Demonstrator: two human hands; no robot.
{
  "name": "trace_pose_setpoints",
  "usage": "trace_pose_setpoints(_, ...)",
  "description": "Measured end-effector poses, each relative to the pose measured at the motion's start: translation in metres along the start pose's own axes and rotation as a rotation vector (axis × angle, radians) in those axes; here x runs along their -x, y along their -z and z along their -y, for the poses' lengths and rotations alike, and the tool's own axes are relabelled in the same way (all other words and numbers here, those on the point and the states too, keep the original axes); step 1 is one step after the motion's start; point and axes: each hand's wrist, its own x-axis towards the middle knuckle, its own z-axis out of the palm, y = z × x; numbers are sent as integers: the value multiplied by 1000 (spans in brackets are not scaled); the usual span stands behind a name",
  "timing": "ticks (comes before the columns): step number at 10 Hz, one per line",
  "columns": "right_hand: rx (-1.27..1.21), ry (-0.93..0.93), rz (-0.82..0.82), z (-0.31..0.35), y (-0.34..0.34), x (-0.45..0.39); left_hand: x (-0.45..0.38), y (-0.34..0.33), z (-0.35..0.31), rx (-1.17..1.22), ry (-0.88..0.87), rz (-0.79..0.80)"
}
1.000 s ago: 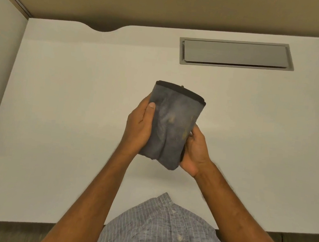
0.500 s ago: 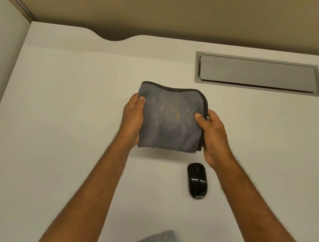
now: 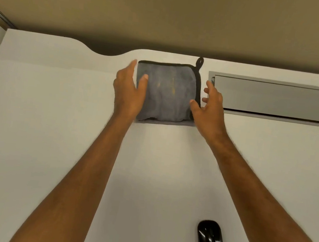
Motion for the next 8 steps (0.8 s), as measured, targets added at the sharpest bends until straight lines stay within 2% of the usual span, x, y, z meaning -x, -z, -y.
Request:
trace_pose_setpoints(1,151,101,-5,-17,-9,0,14,-6,16,-276,-157,80)
trace_pose_setpoints(2,328,164,-4,-34,-18,5,33,-14,33,-501,-215,147)
trace_pose_setpoints(5,413,185,55,-35,5,22,48,-9,26,-595,-230,144)
trace_pose_setpoints(8,584,233,-48,-61,53,97,140,2,8,-643,-286,187)
